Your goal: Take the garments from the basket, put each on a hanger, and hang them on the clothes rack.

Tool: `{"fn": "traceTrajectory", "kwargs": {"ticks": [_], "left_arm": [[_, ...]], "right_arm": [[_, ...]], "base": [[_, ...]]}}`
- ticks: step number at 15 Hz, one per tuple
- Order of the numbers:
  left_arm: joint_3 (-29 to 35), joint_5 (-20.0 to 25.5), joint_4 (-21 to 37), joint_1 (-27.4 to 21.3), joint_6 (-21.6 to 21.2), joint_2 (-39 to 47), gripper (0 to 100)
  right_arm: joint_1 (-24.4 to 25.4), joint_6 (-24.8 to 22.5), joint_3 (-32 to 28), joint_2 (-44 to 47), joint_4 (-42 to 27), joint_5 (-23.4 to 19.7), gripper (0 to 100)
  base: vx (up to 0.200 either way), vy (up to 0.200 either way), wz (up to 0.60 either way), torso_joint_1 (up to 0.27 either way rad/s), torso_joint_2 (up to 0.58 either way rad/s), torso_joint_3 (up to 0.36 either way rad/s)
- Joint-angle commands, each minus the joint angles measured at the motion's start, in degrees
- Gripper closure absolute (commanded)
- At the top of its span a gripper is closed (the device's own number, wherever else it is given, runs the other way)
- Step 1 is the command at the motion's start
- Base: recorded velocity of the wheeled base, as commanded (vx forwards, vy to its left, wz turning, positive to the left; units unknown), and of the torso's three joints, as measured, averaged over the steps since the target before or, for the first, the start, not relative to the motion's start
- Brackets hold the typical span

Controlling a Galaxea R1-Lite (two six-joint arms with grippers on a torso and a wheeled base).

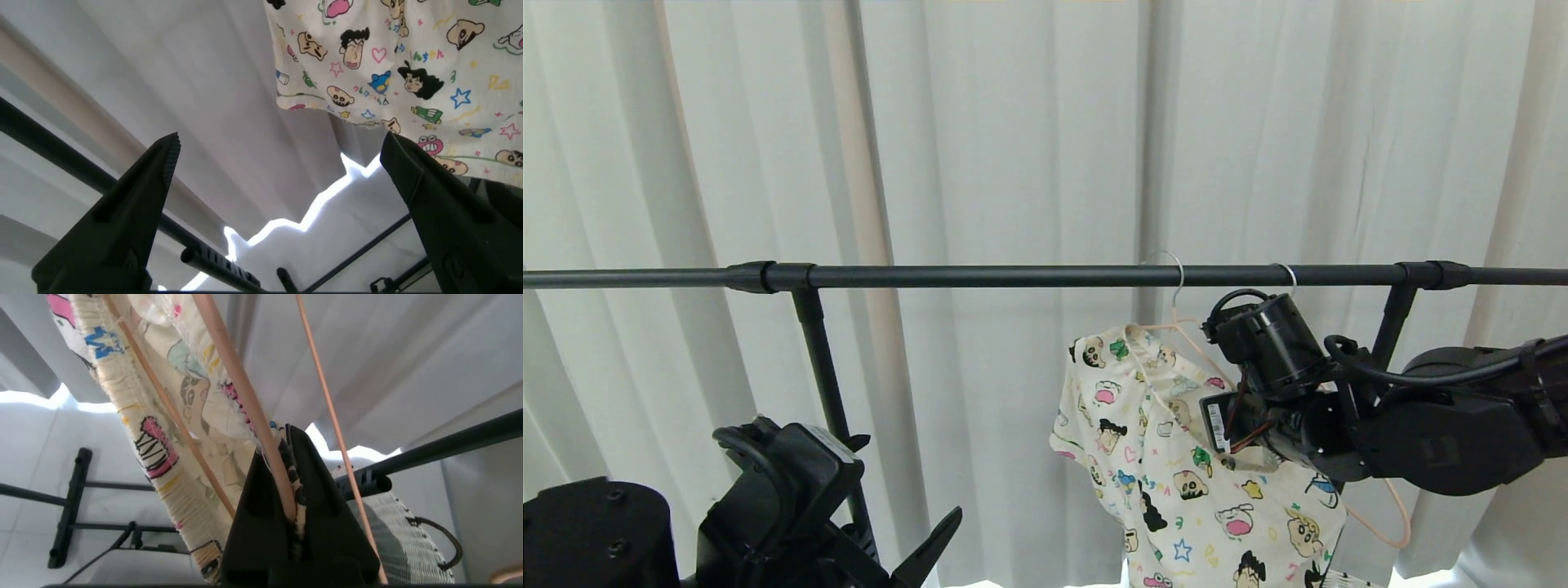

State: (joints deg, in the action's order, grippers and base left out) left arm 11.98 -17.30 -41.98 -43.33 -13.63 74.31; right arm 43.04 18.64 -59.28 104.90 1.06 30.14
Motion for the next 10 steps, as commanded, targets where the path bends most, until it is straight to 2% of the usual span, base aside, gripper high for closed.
{"fn": "traceTrajectory", "kwargs": {"ticks": [1, 4, 7, 8, 10], "left_arm": [[-0.03, -0.02, -0.03, 0.00, 0.01, -0.05, 0], [-0.03, -0.02, -0.03, 0.00, 0.01, 0.04, 0], [-0.03, -0.02, -0.03, 0.00, 0.01, -0.05, 0], [-0.03, -0.02, -0.03, 0.00, 0.01, -0.05, 0], [0.06, -0.02, -0.03, 0.00, 0.01, -0.05, 0]], "right_arm": [[0.02, -0.01, -0.13, 0.04, -0.01, 0.01, 100], [0.02, -0.27, -0.22, 0.04, -0.09, -0.08, 100], [0.02, -3.08, -0.39, 0.04, -0.18, -0.08, 100], [0.02, -3.26, -0.57, 0.13, -0.18, -0.16, 0], [0.02, -3.17, -0.39, 0.04, -0.18, -0.16, 0]], "base": [[0.000, 0.000, 0.00, 0.000, 0.00, 0.000], [0.000, 0.000, 0.00, 0.000, 0.00, 0.000], [0.000, 0.000, 0.00, 0.000, 0.00, 0.000], [0.000, 0.000, 0.00, 0.000, 0.00, 0.000], [0.000, 0.000, 0.00, 0.000, 0.00, 0.000]]}}
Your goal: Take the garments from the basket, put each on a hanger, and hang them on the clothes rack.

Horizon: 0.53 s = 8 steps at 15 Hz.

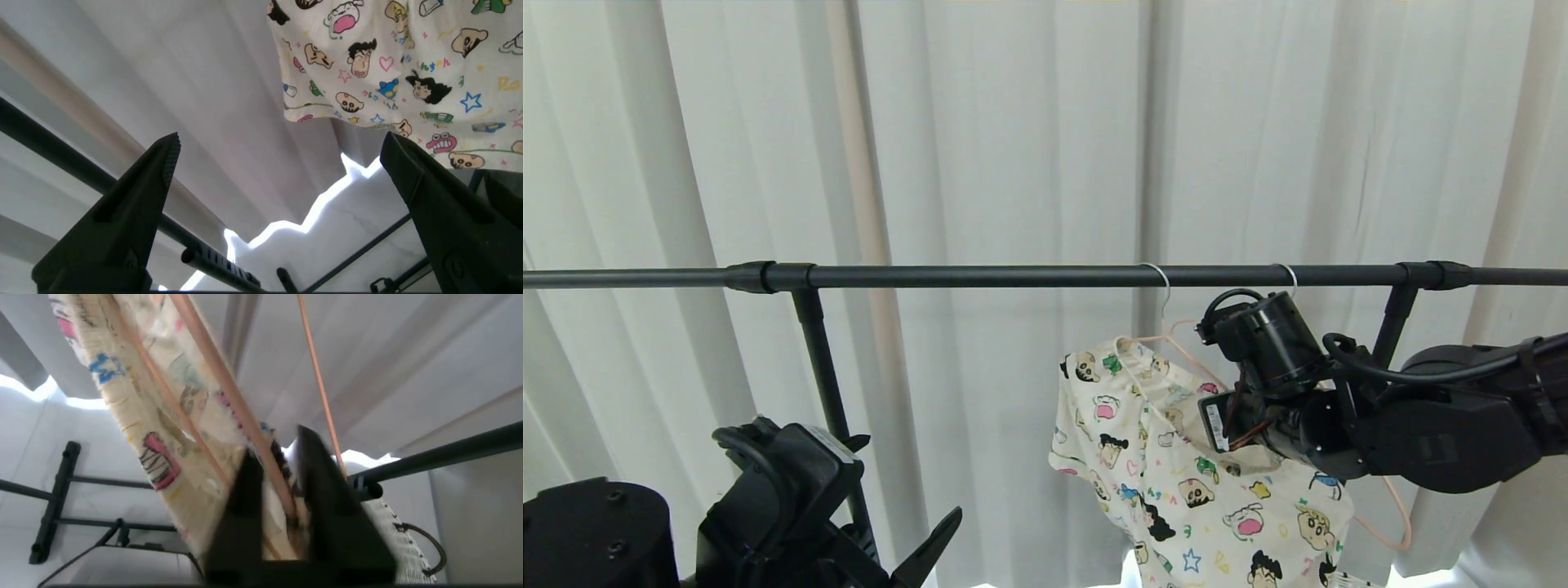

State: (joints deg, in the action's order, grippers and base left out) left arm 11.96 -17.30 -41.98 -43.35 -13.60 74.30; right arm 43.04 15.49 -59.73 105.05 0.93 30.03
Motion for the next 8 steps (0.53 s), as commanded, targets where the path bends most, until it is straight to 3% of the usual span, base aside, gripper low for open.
{"fn": "traceTrajectory", "kwargs": {"ticks": [1, 5, 8], "left_arm": [[0.08, -0.02, -0.03, 0.02, -0.02, -0.03, 0], [0.26, -0.19, -0.03, 0.63, -0.11, -0.03, 0], [0.52, -0.19, -0.03, 3.45, -0.19, -0.03, 0]], "right_arm": [[0.02, 0.06, 0.06, -0.37, 0.22, 0.03, 0], [0.02, -0.03, 0.06, -4.68, -0.14, -1.46, 0], [0.11, -0.03, 0.67, -10.74, -1.28, -5.42, 0]], "base": [[0.000, 0.000, 0.00, 0.000, 0.00, 0.000], [0.000, 0.000, 0.00, 0.000, 0.00, 0.000], [0.000, 0.000, 0.00, 0.000, 0.00, 0.000]]}}
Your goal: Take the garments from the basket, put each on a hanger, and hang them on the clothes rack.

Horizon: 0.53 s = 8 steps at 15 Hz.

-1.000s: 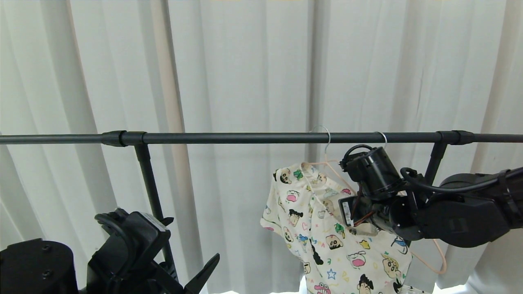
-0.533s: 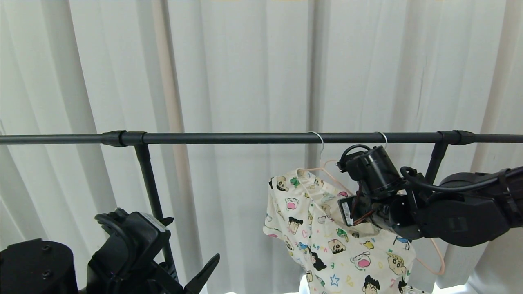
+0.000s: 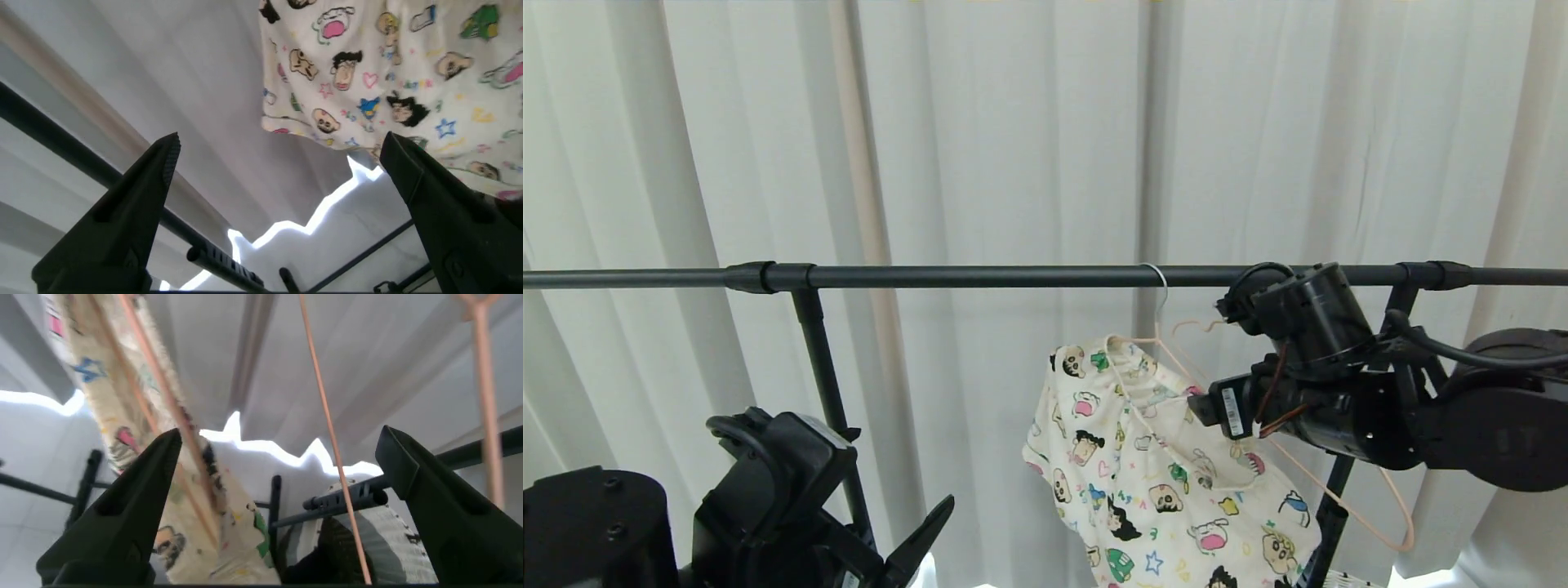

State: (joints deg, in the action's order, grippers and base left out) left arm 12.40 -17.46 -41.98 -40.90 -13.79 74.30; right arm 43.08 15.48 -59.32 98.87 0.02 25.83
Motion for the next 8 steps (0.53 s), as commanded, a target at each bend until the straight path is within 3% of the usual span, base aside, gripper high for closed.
{"fn": "traceTrajectory", "kwargs": {"ticks": [1, 3, 8], "left_arm": [[0.17, -0.03, -0.03, 1.52, -0.10, -0.03, 0], [0.26, -0.12, -0.03, 2.32, -0.10, -0.03, 0], [1.66, -0.21, -0.03, 5.83, -0.27, -0.03, 0]], "right_arm": [[0.25, -0.10, 0.34, -6.67, -0.82, -3.33, 0], [0.25, -0.72, 0.43, -10.27, -1.96, -5.88, 0], [0.07, -2.21, 0.87, -17.30, -3.10, -6.41, 0]], "base": [[0.000, 0.000, 0.00, 0.000, 0.00, 0.000], [0.000, 0.000, 0.00, 0.000, 0.00, 0.000], [0.000, 0.000, 0.00, 0.000, 0.00, 0.000]]}}
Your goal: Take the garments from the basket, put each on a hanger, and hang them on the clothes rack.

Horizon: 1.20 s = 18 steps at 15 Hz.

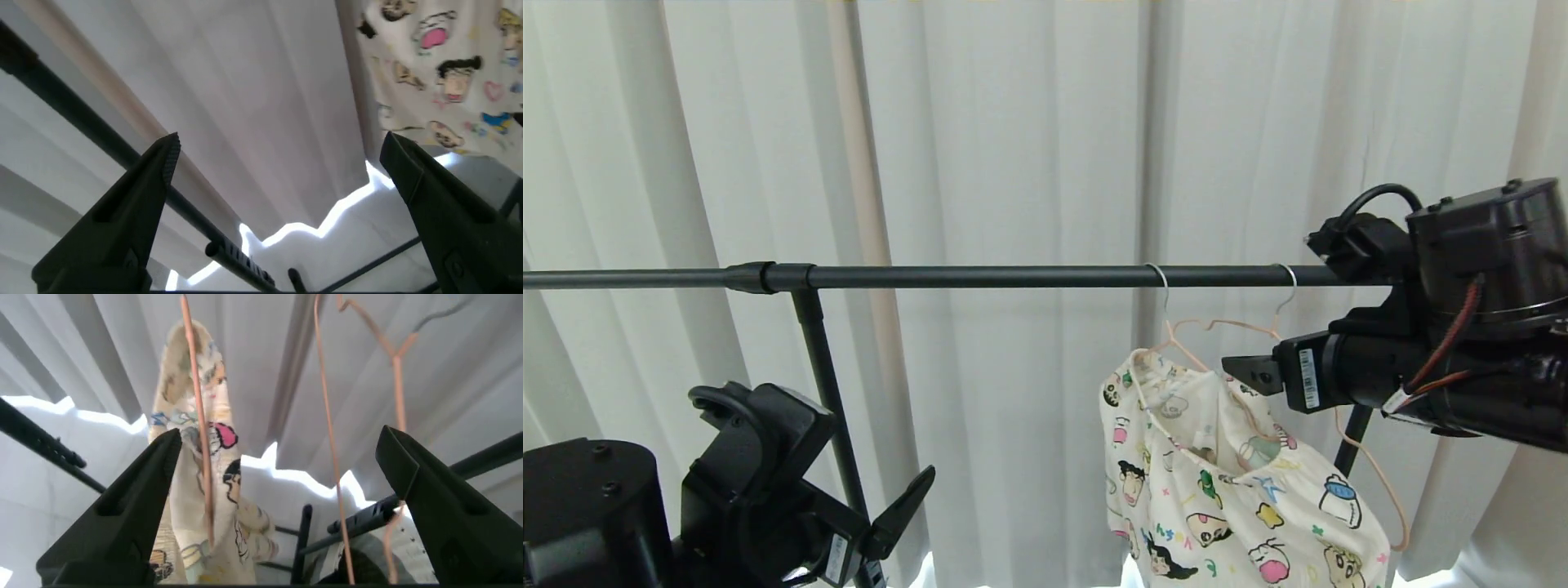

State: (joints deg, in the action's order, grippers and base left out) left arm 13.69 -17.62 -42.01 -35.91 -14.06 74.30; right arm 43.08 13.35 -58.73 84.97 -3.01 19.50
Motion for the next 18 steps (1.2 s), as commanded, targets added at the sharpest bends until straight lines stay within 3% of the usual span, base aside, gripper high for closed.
{"fn": "traceTrajectory", "kwargs": {"ticks": [1, 3, 5, 8, 11, 15, 18], "left_arm": [[0.72, 0.04, 0.00, 1.64, -0.01, 0.05, 0], [0.90, 0.04, 0.00, 2.60, -0.01, -0.03, 0], [0.81, -0.05, 0.00, 3.22, -0.01, -0.21, 0], [0.90, 0.04, 0.00, 5.06, 0.08, -0.21, 0], [1.16, 0.04, 0.00, 6.21, 0.08, -0.03, 0], [1.16, 0.04, 0.00, 6.21, 0.08, 0.05, 0], [1.43, 0.04, 0.00, 6.21, 0.08, 0.14, 0]], "right_arm": [[-0.02, -0.43, 1.25, -4.99, 0.11, -1.58, 0], [-0.02, -3.42, 4.59, -7.27, 2.57, -4.30, 0], [-0.19, -8.25, 9.25, -8.77, 10.48, -6.67, 0], [-3.35, -14.40, 12.42, -11.67, 11.54, -10.80, 0], [-5.02, -15.28, 12.50, -13.60, 11.80, -15.64, 0], [-8.36, -17.39, 12.50, -13.95, 11.80, -15.99, 0], [-11.35, -18.62, 12.42, -13.95, 11.89, -18.63, 0]], "base": [[0.000, 0.000, 0.00, 0.000, 0.00, 0.000], [0.000, 0.000, 0.00, 0.000, 0.00, 0.000], [0.000, 0.000, 0.00, 0.000, 0.00, 0.000], [0.000, 0.000, 0.00, 0.000, 0.00, 0.000], [0.000, 0.000, 0.00, 0.000, 0.00, 0.000], [0.000, 0.000, 0.00, 0.000, 0.00, 0.000], [0.000, 0.000, 0.00, 0.000, 0.00, 0.000]]}}
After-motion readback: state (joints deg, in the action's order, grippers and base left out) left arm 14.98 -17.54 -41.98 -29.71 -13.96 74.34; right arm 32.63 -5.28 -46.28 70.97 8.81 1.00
